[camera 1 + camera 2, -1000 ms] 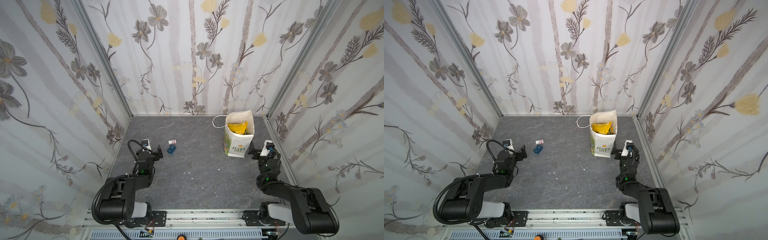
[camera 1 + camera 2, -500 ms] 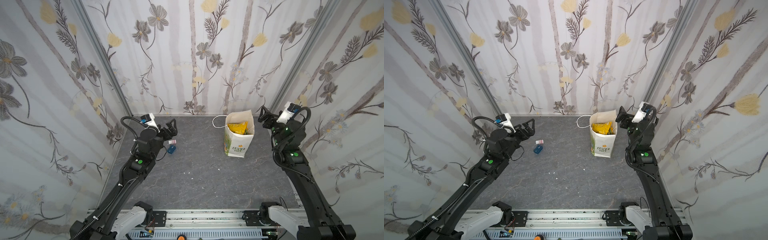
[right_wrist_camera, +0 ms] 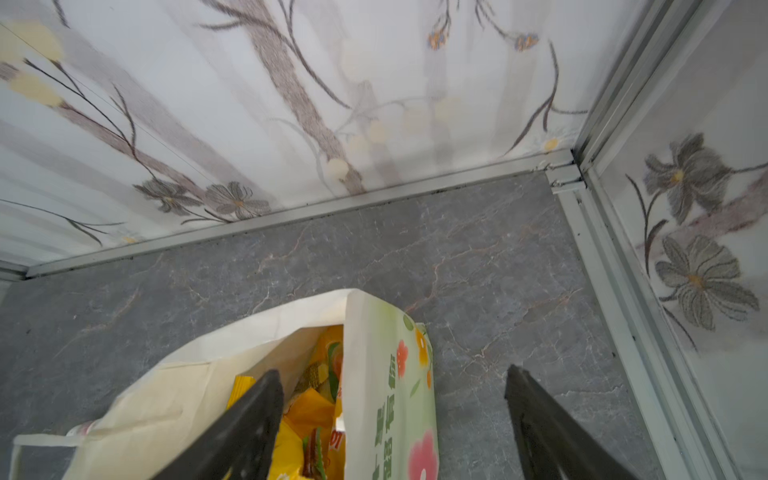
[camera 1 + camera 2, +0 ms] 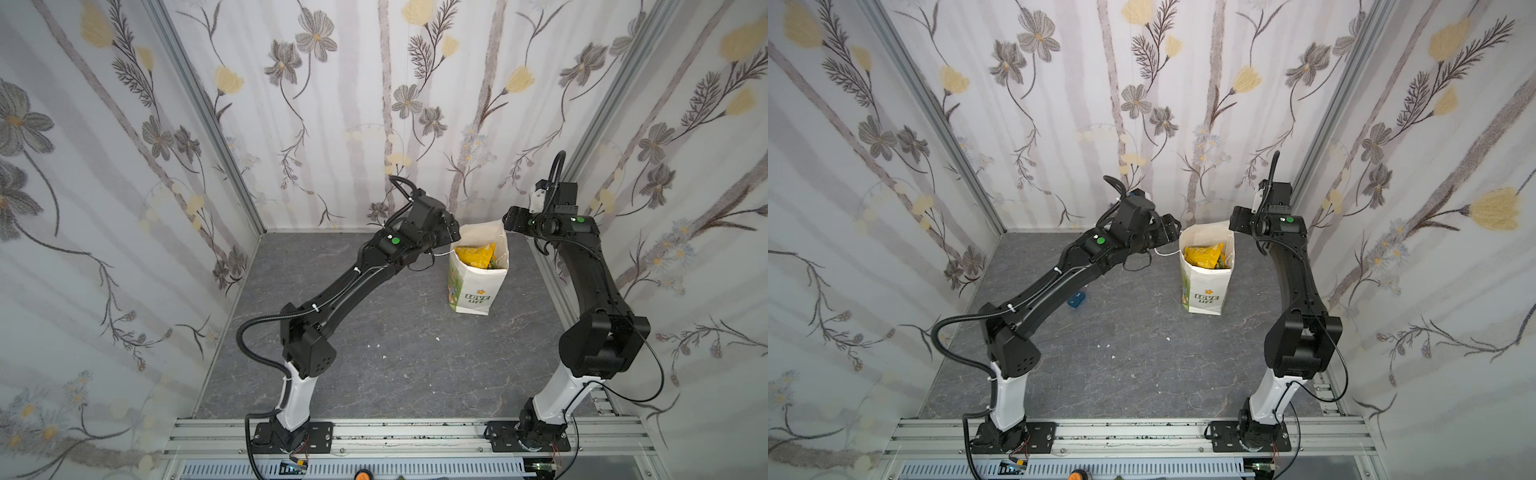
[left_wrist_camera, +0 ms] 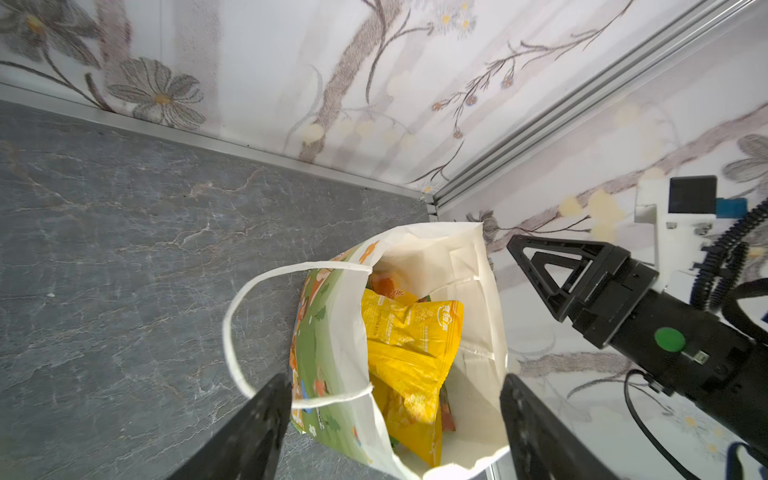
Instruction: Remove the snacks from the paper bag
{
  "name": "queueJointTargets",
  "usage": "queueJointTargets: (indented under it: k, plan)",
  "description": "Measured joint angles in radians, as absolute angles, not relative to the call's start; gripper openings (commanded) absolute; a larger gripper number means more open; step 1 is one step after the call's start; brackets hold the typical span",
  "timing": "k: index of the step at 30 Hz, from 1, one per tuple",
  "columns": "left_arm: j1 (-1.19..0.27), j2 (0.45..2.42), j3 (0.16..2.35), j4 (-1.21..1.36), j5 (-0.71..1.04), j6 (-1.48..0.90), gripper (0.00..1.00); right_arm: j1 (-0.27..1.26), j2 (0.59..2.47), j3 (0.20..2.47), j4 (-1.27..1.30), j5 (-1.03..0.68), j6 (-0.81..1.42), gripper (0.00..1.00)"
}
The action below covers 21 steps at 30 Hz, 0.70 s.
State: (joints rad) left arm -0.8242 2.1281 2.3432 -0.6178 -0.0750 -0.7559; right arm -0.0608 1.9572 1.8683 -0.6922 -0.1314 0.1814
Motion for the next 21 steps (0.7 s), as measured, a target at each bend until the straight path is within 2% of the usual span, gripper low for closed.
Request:
queueJointTargets:
  k: [3,6,10,15,18,21]
  plan:
    - [-0.844,2.300,2.593,-0.743,-0.076,-0.755,0.65,-0.061,1.971,1.855,-0.729,-0.132,0.178,0.66]
    - [-0.851,2.394,2.695,-0.807,-0.074,-0.756,0.55,-0.057,1.961,1.810,-0.725,-0.133,0.174,0.55]
    - [-0.848,2.440,2.704,-0.852,-0.087,-0.761,0.43,-0.051,1.936,1.746,-0.720,-0.151,0.173,0.46]
    - [-0.847,2.449,2.704,-0.864,-0.122,-0.760,0.15,-0.042,1.922,1.692,-0.711,-0.174,0.171,0.26]
    - [-0.848,2.449,2.704,-0.865,-0.134,-0.755,0.00,-0.036,1.913,1.670,-0.704,-0.177,0.171,0.17]
    - [-0.849,2.449,2.704,-0.867,-0.135,-0.731,0.00,-0.028,1.892,1.652,-0.694,-0.179,0.171,0.11]
